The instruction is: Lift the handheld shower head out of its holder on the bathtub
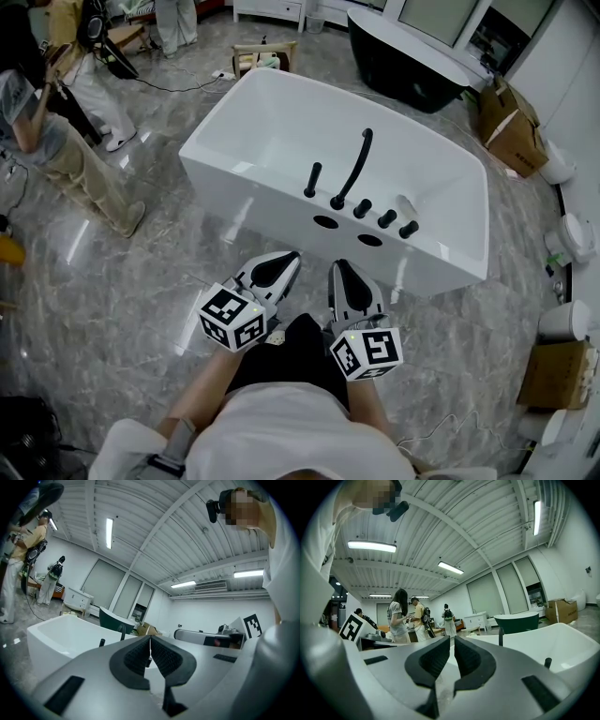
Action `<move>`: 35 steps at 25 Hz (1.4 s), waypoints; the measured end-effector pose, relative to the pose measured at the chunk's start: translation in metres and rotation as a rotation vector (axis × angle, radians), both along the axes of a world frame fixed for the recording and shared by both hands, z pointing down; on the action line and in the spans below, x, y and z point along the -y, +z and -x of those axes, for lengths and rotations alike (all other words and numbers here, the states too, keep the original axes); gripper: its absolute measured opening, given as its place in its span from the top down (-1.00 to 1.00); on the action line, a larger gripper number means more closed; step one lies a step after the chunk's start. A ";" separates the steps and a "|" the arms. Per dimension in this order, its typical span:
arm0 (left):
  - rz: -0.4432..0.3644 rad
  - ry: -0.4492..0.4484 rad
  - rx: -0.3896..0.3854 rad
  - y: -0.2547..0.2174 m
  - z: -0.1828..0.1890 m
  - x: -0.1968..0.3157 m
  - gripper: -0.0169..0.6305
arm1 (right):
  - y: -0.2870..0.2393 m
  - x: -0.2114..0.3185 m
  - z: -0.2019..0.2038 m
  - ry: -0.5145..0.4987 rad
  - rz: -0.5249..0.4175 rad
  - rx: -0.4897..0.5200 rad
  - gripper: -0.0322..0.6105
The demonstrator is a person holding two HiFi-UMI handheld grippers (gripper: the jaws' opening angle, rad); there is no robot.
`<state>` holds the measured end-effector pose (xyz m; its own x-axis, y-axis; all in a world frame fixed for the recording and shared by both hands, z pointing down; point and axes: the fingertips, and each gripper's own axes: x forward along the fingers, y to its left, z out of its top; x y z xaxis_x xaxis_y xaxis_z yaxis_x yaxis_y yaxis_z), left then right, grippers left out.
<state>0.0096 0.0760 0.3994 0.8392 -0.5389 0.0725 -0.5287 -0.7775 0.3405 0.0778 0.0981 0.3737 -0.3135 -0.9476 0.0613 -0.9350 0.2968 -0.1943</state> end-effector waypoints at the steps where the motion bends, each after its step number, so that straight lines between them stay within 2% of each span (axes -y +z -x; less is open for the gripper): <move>1: -0.001 0.001 -0.001 0.000 -0.001 -0.001 0.91 | 0.001 -0.001 -0.001 0.002 0.002 0.001 0.83; 14: 0.009 -0.030 0.004 0.005 0.002 0.006 0.91 | 0.004 0.010 0.003 -0.040 -0.009 0.007 0.83; 17: 0.010 -0.041 0.007 0.006 0.003 0.015 0.91 | 0.006 0.021 0.003 -0.047 -0.009 -0.020 0.83; 19: 0.013 -0.048 0.011 0.006 0.003 0.024 0.91 | 0.006 0.031 0.003 -0.054 -0.009 -0.046 0.83; 24: 0.018 -0.066 0.024 0.006 0.003 0.051 0.91 | 0.001 0.057 0.002 -0.070 -0.018 -0.037 0.83; 35: 0.031 -0.096 0.010 0.008 -0.024 0.122 0.91 | 0.003 0.134 -0.027 -0.095 -0.017 -0.053 0.83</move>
